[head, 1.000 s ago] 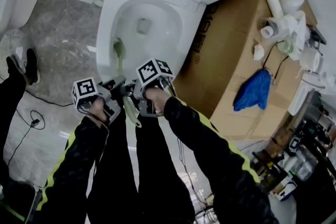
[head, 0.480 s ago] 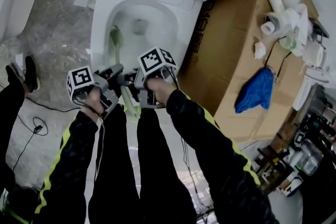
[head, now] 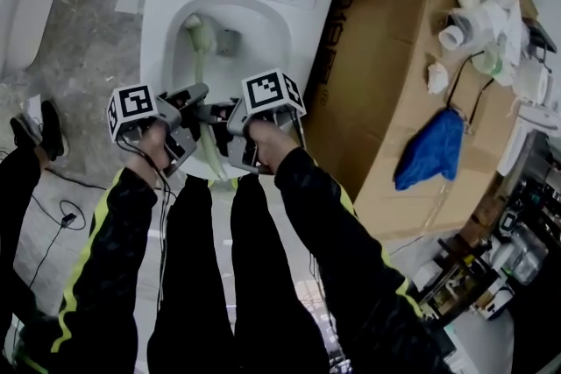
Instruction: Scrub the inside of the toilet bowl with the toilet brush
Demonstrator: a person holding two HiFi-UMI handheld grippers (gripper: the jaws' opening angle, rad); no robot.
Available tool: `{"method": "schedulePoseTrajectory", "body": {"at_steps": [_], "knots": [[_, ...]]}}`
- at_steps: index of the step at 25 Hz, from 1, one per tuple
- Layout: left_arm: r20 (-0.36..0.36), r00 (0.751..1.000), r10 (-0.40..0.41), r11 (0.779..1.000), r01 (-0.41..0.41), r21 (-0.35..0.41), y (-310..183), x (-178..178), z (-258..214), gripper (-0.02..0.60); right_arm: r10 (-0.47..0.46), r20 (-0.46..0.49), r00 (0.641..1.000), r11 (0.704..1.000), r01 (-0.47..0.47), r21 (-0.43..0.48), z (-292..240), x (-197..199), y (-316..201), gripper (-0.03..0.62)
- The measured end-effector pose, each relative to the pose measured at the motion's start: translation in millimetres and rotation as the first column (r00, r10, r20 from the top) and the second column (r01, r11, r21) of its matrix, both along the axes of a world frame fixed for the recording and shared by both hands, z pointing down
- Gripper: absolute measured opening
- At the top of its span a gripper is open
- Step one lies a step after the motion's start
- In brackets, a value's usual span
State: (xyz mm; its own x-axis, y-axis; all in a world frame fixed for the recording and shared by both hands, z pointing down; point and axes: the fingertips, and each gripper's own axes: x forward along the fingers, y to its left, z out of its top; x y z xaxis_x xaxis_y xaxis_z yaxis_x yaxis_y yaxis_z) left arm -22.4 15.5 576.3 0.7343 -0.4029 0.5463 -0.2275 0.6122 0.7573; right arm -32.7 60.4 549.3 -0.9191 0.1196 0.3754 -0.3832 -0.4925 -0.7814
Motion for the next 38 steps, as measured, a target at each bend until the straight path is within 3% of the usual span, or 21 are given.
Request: {"method": "schedulePoseTrajectory", "body": {"at_steps": [8,15,22,26,31,38], "knots": [[0.032,0.993,0.116,0.992,-0.117,0.039,-15.1,15.2,5.3,0.077,0.195,-0.025,0.98,0.981,-0.195,-0.008,7.7,13.4,-15.2,0.057],[0.029,0.976,0.214,0.975,-0.215,0.053,-19.5,31.2,10.0,0.077,0.332,-0.054,0.942,0.943,-0.333,-0.007,12.1,25.0,-21.5,0.057],[0.008,0.963,0.269,0.962,-0.269,0.049,-14.5,46.0,15.5,0.077,0.388,-0.091,0.917,0.92,-0.391,-0.014,16.5,37.0,-18.5,0.057],[-0.024,0.971,0.238,0.971,-0.237,0.04,-15.2,54.9,17.7,0.077,0.465,-0.097,0.88,0.881,-0.471,-0.047,17.6,43.7,-20.6,0.057],[-0.038,0.973,0.229,0.973,-0.228,0.029,-7.7,58.4,21.5,0.075,0.457,-0.127,0.881,0.885,-0.464,-0.032,20.9,47.4,-13.6,0.057],[-0.054,0.963,0.263,0.965,-0.263,0.005,6.5,67.7,22.2,0.075,0.486,-0.184,0.854,0.867,-0.498,-0.021,20.1,55.8,-0.7,0.057]]}}
